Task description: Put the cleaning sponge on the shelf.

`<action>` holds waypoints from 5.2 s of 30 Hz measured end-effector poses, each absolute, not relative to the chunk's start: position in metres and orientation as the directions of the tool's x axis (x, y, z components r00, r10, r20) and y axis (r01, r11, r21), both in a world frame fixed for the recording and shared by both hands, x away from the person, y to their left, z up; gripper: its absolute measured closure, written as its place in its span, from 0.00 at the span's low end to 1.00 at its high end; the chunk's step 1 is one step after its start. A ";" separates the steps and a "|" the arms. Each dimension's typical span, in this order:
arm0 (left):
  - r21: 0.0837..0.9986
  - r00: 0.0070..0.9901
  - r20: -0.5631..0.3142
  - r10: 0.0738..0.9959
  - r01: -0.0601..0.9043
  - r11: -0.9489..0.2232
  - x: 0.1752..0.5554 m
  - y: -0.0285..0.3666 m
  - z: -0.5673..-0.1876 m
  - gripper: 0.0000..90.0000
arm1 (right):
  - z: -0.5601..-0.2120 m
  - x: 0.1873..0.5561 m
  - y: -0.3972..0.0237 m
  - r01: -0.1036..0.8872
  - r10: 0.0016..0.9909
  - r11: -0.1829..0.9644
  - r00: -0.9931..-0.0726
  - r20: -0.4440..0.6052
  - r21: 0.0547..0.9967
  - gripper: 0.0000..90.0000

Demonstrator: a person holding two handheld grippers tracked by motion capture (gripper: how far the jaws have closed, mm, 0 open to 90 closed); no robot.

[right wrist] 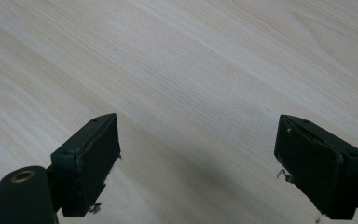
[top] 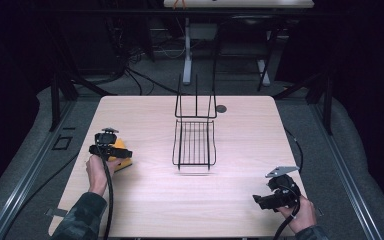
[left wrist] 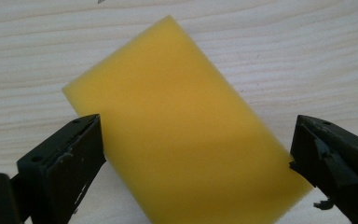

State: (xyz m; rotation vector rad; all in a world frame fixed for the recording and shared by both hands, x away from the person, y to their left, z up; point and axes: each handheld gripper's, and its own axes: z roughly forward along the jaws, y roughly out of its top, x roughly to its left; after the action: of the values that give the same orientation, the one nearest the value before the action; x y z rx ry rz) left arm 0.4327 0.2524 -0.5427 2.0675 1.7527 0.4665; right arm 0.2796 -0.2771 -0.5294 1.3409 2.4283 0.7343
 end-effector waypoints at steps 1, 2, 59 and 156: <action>0.493 0.162 0.000 0.987 0.859 -0.141 0.433 0.253 -0.542 0.04 | -0.529 0.280 -0.277 0.708 0.846 0.442 -0.534 0.008 0.551 0.15; 0.498 0.161 -0.003 0.987 0.856 -0.138 0.432 0.254 -0.542 0.04 | -0.529 0.280 -0.277 0.708 0.846 0.441 -0.533 0.008 0.552 0.15; 0.481 0.198 -0.052 0.979 0.864 -0.150 0.422 0.267 -0.550 0.25 | -0.529 0.278 -0.276 0.706 0.843 0.446 -0.539 0.008 0.550 0.15; 0.633 0.633 -0.034 0.774 0.613 -0.474 0.386 0.169 -0.451 0.24 | -0.528 0.280 -0.276 0.690 0.830 0.455 -0.558 0.014 0.564 0.12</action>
State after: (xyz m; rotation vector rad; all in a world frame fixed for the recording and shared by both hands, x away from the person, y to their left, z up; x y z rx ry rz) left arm 0.3857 0.1688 -0.4514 2.2409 1.0785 0.3422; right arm 0.2804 -0.2762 -0.5276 1.3077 2.4439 0.7642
